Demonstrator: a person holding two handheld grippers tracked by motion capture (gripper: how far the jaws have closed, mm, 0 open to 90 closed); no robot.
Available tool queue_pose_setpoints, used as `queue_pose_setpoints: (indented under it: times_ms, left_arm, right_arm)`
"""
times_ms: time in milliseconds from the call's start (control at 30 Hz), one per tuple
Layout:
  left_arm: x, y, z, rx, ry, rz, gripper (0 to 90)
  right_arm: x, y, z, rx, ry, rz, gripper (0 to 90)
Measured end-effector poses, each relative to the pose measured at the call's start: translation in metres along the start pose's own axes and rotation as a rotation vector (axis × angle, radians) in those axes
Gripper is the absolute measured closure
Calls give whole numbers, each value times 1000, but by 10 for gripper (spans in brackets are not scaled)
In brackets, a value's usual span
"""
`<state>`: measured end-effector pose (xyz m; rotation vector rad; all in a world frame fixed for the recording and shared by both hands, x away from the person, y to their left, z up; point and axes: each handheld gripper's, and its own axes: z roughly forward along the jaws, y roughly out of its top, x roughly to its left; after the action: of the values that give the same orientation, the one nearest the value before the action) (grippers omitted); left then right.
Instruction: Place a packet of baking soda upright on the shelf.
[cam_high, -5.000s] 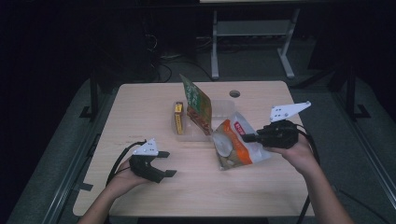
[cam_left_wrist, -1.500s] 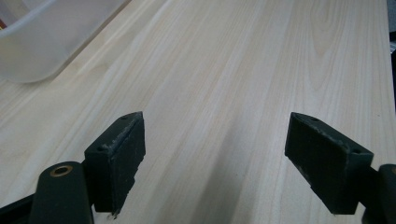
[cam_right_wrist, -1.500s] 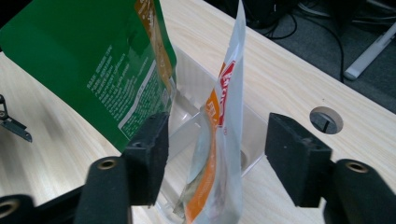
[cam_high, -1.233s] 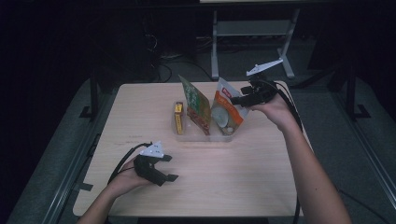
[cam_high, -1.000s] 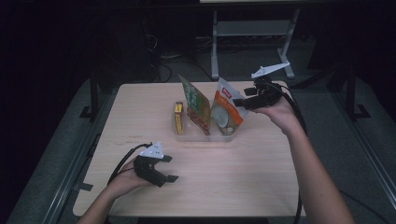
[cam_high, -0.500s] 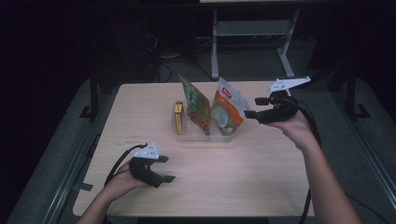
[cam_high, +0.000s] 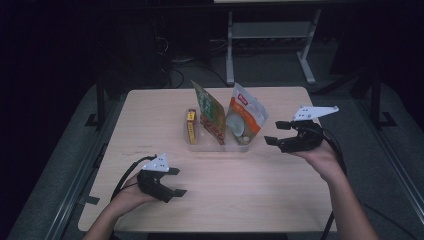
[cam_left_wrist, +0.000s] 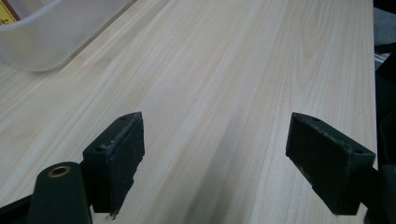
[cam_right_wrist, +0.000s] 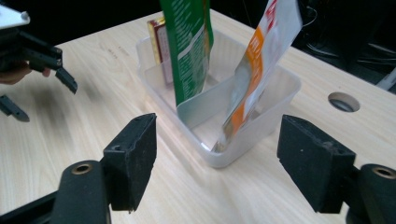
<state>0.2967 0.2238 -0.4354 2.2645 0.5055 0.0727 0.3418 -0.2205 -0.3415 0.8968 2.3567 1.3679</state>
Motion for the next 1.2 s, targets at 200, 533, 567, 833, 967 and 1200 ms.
queue_pose_setpoints:
  times_ms: [200, 533, 567, 833, 967, 1200]
  left_arm:
    - [0, -2, 1, 11, 3, 10, 183]
    - [-2, -4, 5, 33, -9, 15, 172]
    - [-2, -5, 6, 35, -14, 17, 172]
    - [-6, -3, 12, 43, -39, 46, 172]
    - [-10, -4, 18, 46, -54, 51, 172]
    - [-11, -4, 21, 63, -47, 61, 173]
  right_arm:
    - [9, -22, 5, -3, 52, 4, 285]
    - [30, -56, 44, 116, 139, -45, 253]
    - [33, -58, 48, 127, 145, -48, 253]
    - [56, -64, 74, 202, 195, -103, 255]
    - [64, -66, 85, 258, 206, -130, 256]
    - [68, -69, 92, 306, 203, -184, 256]
